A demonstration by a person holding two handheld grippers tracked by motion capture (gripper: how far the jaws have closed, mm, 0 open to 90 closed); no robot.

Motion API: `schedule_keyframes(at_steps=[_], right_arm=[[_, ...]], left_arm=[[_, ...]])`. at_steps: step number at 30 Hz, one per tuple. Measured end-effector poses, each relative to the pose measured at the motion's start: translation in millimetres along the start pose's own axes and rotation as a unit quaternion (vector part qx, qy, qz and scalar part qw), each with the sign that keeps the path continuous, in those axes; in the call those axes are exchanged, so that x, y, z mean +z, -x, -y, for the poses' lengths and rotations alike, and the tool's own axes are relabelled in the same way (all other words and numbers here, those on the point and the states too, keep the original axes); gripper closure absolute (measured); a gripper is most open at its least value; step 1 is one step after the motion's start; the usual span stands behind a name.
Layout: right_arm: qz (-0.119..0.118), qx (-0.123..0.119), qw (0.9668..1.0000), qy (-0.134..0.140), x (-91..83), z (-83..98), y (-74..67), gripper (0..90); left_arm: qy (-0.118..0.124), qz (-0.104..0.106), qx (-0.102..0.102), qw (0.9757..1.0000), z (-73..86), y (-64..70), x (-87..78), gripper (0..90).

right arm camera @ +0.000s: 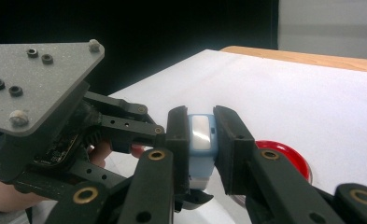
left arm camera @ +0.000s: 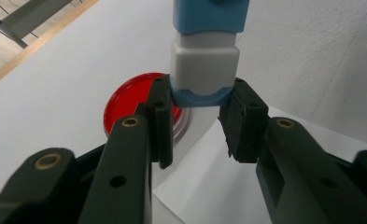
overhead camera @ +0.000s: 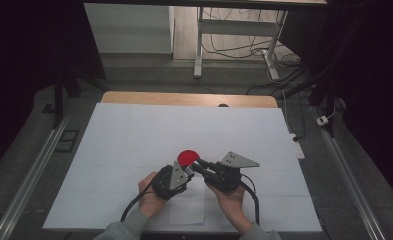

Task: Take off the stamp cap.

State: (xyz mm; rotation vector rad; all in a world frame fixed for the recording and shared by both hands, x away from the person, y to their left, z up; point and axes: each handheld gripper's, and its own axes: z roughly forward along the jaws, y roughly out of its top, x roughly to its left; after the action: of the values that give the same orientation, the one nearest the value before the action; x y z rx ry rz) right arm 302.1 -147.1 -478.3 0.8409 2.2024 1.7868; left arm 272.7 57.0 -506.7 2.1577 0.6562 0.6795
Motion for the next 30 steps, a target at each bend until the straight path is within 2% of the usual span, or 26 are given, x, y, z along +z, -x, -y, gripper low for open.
schedule_keyframes(at_steps=[3,8,11,14,17,18,23,24,25,28,30], right_arm=[[0.003,0.000,1.0000,0.000,0.3,0.7,-0.7,75.7],[-0.001,0.004,1.0000,-0.003,-0.2,-0.9,0.9,75.7],[-0.001,0.004,1.0000,-0.008,0.2,-1.5,1.2,75.7],[-0.003,0.007,0.9999,-0.014,1.1,-1.9,2.0,75.8],[-0.004,0.009,0.9998,-0.015,0.8,-2.3,2.4,75.8],[-0.005,0.008,0.9998,-0.016,0.8,-2.7,2.5,75.8],[-0.005,0.009,0.9999,-0.012,0.3,-2.6,2.5,75.8],[-0.004,0.009,0.9999,-0.012,0.3,-2.4,2.4,75.8],[-0.004,0.009,0.9999,-0.012,0.1,-2.2,2.4,75.8],[0.013,0.003,0.9999,0.008,-6.9,-5.9,4.8,75.8],[0.014,0.011,0.9997,0.014,-11.7,-8.2,8.6,75.8]], left_arm=[[0.003,0.005,-0.009,0.9999,0.7,-0.4,0.7,65.8],[0.005,0.008,-0.011,0.9999,0.6,-0.6,0.4,65.8],[-0.002,0.000,0.006,1.0000,0.4,0.2,0.4,65.9],[-0.004,-0.004,0.010,0.9999,0.7,0.7,0.7,65.9],[-0.009,-0.020,0.033,0.9992,0.3,3.9,0.7,66.0],[-0.008,-0.021,0.032,0.9992,0.2,4.2,0.7,66.1],[-0.005,-0.013,0.023,0.9996,0.4,2.6,0.5,65.9],[-0.004,-0.008,0.015,0.9998,0.6,2.0,0.8,66.0],[-0.012,-0.003,0.002,0.9999,1.4,0.1,1.9,66.0],[-0.012,0.007,-0.038,0.9992,11.2,-9.9,3.1,66.1],[-0.008,0.004,-0.041,0.9991,12.3,-12.6,0.9,66.1]])
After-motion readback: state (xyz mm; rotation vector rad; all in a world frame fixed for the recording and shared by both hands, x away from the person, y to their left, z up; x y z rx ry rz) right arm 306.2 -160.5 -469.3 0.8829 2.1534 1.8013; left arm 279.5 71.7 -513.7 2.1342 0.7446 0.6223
